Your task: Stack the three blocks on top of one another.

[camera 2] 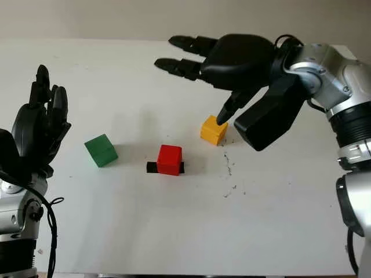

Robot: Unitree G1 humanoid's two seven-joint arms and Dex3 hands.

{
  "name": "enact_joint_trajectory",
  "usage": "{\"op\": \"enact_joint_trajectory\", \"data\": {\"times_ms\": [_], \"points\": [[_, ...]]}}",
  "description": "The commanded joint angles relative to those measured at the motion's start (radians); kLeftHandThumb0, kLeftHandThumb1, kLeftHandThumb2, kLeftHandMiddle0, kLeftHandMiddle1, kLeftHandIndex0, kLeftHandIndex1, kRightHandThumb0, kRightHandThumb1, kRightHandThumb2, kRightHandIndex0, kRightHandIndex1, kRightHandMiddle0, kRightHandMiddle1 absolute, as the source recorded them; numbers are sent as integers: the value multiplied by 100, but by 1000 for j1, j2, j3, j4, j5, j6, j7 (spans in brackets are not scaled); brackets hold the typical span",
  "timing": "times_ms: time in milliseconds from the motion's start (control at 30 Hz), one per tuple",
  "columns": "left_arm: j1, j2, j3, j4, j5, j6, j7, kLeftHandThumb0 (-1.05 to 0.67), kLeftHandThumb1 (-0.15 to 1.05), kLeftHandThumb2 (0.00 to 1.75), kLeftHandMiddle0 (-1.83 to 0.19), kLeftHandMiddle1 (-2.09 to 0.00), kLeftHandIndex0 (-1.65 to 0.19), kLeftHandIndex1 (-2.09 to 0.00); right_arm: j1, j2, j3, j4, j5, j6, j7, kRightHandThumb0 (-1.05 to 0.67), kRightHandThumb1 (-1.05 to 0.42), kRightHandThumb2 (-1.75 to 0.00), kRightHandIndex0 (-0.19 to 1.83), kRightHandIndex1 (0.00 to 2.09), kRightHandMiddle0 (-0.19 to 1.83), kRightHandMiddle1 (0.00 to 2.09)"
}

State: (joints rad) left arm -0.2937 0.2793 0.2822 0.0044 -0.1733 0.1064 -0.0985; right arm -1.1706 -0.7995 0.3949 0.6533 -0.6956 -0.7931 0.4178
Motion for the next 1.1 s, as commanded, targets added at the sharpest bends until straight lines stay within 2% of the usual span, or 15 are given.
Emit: {"op": "enact_joint_trajectory", "data": {"times_ms": [0,233,767,1067], "points": [[-7,18,8,1,-2,-15,-8,-65,105,56,19,-2,19,0,0,-2,-16,21,12,23,2,-77,-91,-6,-19,0,-7,8],[-10,25,17,2,-8,-9,-18,-66,105,58,19,0,19,0,15,18,21,102,-41,64,-17,-76,-89,-5,-17,3,1,10],[-25,39,10,12,-2,-5,-21,-68,105,60,19,0,19,0,69,38,88,202,-74,31,-49,-63,-86,-5,-12,6,12,10],[-29,43,8,25,1,-12,-23,-68,105,59,19,0,19,0,71,52,151,308,-175,-41,-267,-53,-84,-5,-4,8,27,14]]}}
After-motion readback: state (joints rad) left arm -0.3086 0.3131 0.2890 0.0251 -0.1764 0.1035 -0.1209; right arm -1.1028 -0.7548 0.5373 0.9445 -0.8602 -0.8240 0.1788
